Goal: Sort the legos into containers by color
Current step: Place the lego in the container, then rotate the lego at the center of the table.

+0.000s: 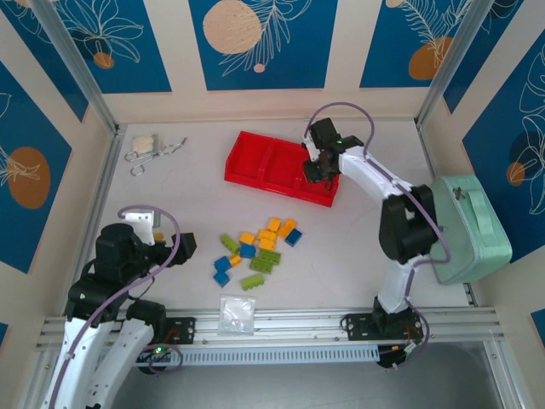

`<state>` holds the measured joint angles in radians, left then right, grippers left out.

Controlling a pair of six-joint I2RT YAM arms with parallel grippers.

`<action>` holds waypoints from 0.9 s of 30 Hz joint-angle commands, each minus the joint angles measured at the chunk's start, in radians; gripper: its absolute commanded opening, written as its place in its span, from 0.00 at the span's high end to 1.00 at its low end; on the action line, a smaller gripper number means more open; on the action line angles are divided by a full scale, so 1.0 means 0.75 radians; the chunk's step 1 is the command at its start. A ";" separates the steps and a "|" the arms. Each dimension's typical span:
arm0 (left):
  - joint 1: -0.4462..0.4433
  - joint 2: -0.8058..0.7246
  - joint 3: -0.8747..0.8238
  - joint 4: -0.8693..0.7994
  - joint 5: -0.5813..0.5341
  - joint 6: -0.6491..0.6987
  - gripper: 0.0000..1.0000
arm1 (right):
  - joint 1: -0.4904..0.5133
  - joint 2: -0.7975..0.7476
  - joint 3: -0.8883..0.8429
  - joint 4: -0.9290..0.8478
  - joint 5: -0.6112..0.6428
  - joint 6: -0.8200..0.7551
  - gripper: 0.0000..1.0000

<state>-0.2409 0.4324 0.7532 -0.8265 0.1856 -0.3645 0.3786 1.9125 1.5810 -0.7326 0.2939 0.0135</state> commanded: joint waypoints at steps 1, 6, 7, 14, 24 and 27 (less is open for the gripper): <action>-0.006 -0.022 -0.016 0.026 0.038 0.025 0.01 | 0.007 0.130 0.123 -0.169 0.037 0.051 0.84; -0.006 -0.022 -0.016 0.027 0.037 0.025 0.01 | 0.004 0.184 0.177 -0.204 0.079 0.117 0.53; -0.006 -0.021 -0.015 0.026 0.037 0.025 0.01 | 0.006 0.174 0.172 -0.209 0.086 0.134 0.44; -0.006 -0.018 -0.018 0.030 0.037 0.026 0.01 | 0.050 -0.028 0.070 -0.217 0.115 0.180 0.22; -0.006 -0.017 -0.018 0.031 0.029 0.025 0.01 | 0.227 -0.281 -0.195 -0.265 -0.077 0.289 0.19; -0.006 -0.018 -0.018 0.028 0.023 0.024 0.01 | 0.248 -0.279 -0.270 -0.283 -0.040 0.670 0.14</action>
<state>-0.2409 0.4271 0.7521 -0.8234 0.1913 -0.3641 0.5648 1.6943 1.4239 -0.8898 0.2813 0.2657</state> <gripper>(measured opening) 0.994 0.861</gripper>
